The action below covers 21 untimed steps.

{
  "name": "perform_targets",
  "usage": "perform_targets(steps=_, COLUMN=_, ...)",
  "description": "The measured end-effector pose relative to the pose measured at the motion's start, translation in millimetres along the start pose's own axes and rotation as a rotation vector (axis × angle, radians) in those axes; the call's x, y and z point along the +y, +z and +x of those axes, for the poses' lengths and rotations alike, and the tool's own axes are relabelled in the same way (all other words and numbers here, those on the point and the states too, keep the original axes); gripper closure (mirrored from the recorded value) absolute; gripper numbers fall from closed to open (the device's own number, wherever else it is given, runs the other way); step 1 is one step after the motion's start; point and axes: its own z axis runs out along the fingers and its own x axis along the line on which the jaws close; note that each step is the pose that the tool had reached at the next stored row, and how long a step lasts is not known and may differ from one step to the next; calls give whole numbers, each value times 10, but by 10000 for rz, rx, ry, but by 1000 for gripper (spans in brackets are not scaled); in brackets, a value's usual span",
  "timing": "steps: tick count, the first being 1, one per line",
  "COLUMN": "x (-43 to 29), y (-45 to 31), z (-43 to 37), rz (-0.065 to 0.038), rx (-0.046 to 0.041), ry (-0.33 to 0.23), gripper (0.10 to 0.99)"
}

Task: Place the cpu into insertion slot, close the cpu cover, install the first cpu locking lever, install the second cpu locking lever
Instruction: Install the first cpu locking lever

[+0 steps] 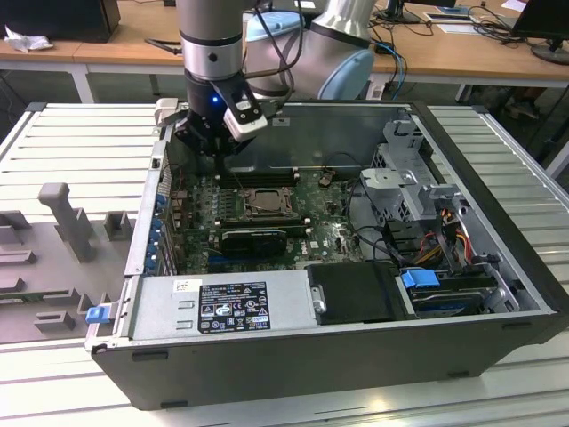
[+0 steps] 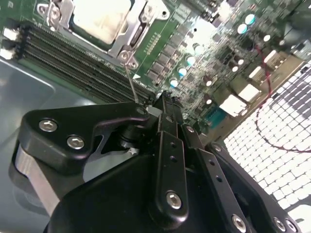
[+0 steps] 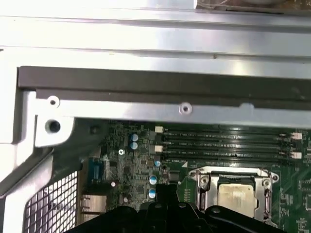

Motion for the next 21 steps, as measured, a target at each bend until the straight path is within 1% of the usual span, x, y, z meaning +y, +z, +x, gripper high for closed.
perform_targets(steps=1, x=36, y=7, z=-1, rz=1, rx=2, ry=-33, gripper=980)
perform_targets(steps=3, x=51, y=10, z=-3, rz=1, rx=5, ry=-74, gripper=980)
perform_targets(steps=8, x=50, y=11, z=-38, rz=2, rx=6, ry=-91, gripper=980)
perform_targets(steps=13, x=47, y=16, z=-57, rz=3, rx=5, ry=-91, gripper=980)
perform_targets(steps=21, x=42, y=25, z=-171, rz=3, rx=5, ry=-91, gripper=980)
